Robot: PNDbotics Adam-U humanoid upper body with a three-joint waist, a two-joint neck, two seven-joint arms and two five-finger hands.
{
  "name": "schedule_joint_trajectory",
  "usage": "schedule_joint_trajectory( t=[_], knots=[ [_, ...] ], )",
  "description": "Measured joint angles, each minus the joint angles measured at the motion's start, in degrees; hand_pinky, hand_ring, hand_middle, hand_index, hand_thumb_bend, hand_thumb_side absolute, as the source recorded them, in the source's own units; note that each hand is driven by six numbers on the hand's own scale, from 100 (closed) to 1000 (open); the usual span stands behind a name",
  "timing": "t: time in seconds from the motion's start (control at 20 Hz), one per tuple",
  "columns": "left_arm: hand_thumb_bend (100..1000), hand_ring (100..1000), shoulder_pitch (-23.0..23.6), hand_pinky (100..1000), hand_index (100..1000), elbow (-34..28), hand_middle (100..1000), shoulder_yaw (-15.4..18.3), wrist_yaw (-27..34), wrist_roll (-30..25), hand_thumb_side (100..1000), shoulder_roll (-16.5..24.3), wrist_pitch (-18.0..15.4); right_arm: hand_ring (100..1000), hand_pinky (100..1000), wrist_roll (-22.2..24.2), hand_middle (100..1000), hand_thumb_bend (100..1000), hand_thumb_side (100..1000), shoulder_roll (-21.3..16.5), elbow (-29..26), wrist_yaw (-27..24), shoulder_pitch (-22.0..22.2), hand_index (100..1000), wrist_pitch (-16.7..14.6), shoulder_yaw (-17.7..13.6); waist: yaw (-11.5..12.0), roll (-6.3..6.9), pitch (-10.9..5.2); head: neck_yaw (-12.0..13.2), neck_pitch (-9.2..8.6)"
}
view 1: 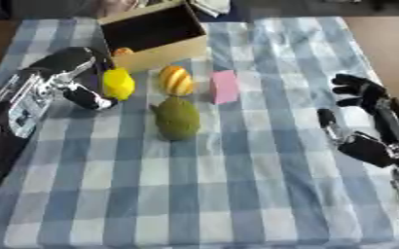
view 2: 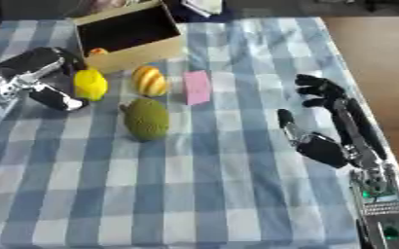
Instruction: Pick up objects on the table and place them in the box.
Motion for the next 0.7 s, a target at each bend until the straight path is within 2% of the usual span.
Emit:
schedule_joint_trajectory(
  t=[0.25, 0.4, 0.55, 0.7],
  knots=[
    [412, 597, 0.00, 688, 753, -0.25, 613, -0.29, 3.79, -1.54, 258, 0.00, -0.48, 817, 722, 0.00, 813, 247, 417, 0.00, 0.00, -0.01, 0.00, 893, 0.00, 0.00, 0.00, 0.00, 0.00, 0.00, 0.00],
    [321, 541, 0.02, 660, 699, -0.26, 549, -0.30, 4.55, -1.59, 197, 0.00, -0.47, 817, 723, 0.01, 814, 245, 417, 0.00, 0.00, -0.02, 0.00, 893, 0.00, 0.00, 0.00, 0.00, 0.00, 0.00, 0.00],
    [227, 478, 0.03, 617, 631, -0.30, 481, -0.30, 4.69, -0.44, 138, 0.00, -0.31, 817, 722, 0.01, 814, 242, 418, 0.00, 0.01, -0.02, 0.01, 893, 0.00, 0.00, 0.01, 0.00, 0.00, -0.02, 0.01],
    [184, 432, 0.04, 585, 578, -0.53, 432, -0.30, 4.10, 2.20, 100, 0.00, 0.14, 817, 722, 0.01, 813, 240, 418, 0.00, 0.01, -0.02, 0.01, 893, 0.00, 0.00, 0.03, 0.00, 0.00, -0.05, 0.01]
  ],
)
